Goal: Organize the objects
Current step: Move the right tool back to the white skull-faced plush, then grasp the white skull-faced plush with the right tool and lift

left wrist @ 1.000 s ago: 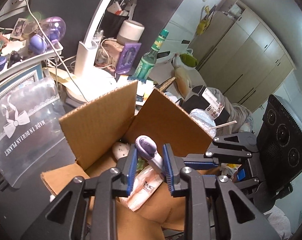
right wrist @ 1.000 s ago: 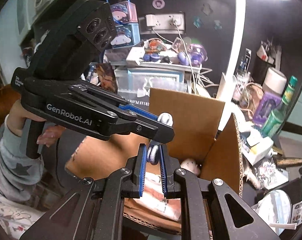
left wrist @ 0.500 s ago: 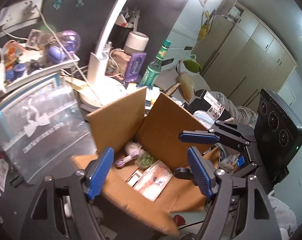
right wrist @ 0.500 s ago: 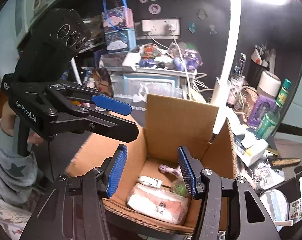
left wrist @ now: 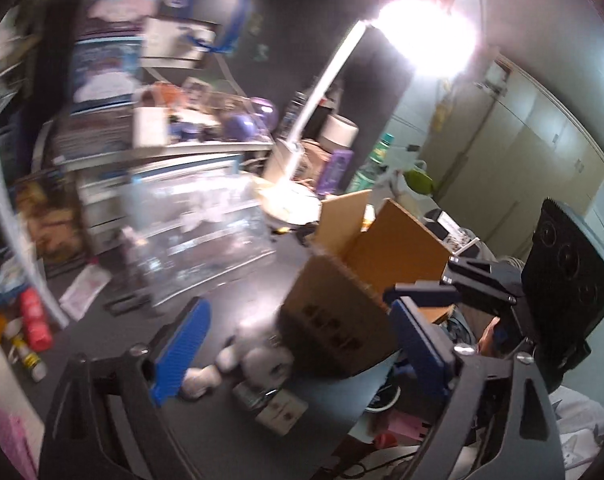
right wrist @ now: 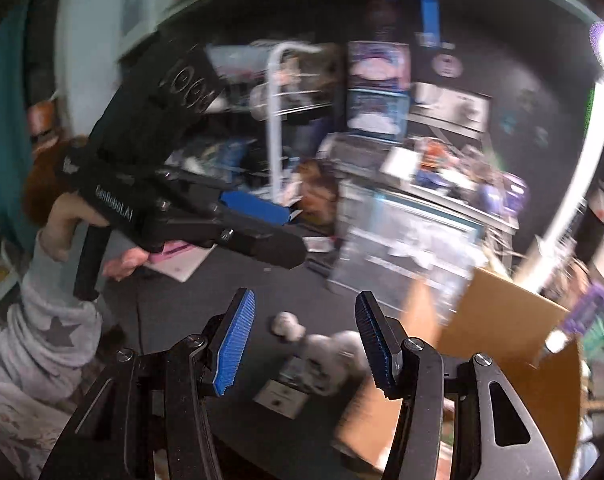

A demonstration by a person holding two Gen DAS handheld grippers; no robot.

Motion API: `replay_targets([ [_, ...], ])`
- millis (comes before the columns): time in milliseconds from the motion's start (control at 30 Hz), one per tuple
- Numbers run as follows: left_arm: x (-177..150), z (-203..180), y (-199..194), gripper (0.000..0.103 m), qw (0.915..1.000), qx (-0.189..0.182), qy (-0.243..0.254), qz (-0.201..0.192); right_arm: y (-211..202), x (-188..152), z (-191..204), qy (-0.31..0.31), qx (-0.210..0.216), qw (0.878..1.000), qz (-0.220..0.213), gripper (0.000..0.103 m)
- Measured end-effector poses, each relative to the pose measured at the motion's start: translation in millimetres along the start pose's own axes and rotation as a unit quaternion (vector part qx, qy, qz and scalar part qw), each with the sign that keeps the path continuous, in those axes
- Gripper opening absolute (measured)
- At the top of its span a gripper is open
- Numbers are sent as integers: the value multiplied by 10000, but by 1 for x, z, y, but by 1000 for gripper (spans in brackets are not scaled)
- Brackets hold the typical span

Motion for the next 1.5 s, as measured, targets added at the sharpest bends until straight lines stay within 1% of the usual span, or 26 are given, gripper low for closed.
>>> replay_targets([
  [33,-6,7,-7,103,10000,52,-37,-62,10,0,11,-85,142,9998,62,49],
  [133,-28,31,-23,103,9994,165,-251,-164,46,-6,34,-177,544,9977,358,49],
  [233,-47,51,-27,103,9982,321,-475,-157,80,-19,52,-168,803,9941,713,49],
  [267,-55,58,-28,103,9976,388,-560,-149,92,-24,55,-148,831,9929,835,49],
  [300,-62,63,-28,103,9970,431,-624,-138,106,-30,56,-120,803,9921,960,49],
  [400,-81,73,-26,103,9959,482,-760,-90,144,-48,48,63,482,9905,1287,49],
  [500,-96,82,-26,103,9957,521,-761,-93,166,-58,36,64,-84,9911,1330,49],
  [533,-99,85,-25,103,9954,530,-790,-77,172,-60,32,43,-182,9910,1327,49],
  [600,-105,91,-23,103,9948,521,-879,-42,179,-60,28,89,-193,9908,1338,49],
  [700,-110,96,-19,103,9940,476,-985,-24,186,-60,22,-14,-312,9891,1436,49],
  [767,-111,100,-15,103,9936,438,-1037,-16,192,-59,25,-139,-267,9879,1523,48],
  [833,-111,102,-12,103,9932,423,-1087,4,197,-61,28,-239,-245,9863,1613,44],
  [900,-111,103,-10,103,9932,412,-1089,8,200,-63,31,-350,-279,9852,1655,38],
  [1000,-111,104,-8,103,9936,338,-1073,24,200,-66,36,-380,-31,9849,1688,32],
  [1067,-110,106,-7,103,9932,366,-1103,41,202,-67,39,-464,40,9840,1717,31],
  [1133,-111,109,-6,103,9925,417,-1145,70,203,-67,43,-433,354,9833,1735,31],
  [1233,-115,114,-6,103,9914,488,-1208,85,206,-64,42,-410,347,9840,1700,31],
  [1267,-116,116,-7,103,9909,486,-1254,82,208,-64,42,-395,361,9841,1693,30],
  [1300,-117,117,-7,103,9904,484,-1291,83,211,-64,42,-394,374,9836,1721,23],
  [1333,-119,118,-7,103,9901,487,-1312,87,213,-65,42,-427,354,9830,1748,20],
  [1400,-121,120,-8,103,9896,512,-1341,109,215,-66,44,-487,319,9834,1721,17],
  [1500,-124,121,-5,103,9890,546,-1362,189,212,-66,47,-520,405,9832,1701,15],
])
Point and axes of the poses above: each gripper's, at about its wrist camera, not at the fingertips, and y roughly the way its jaws point, z to its left, x to its top, the point moved 4 cm from there along y, roughly the way its jaws point, and after that the axes turned 1 degree about -x, right-handed, at the moved point
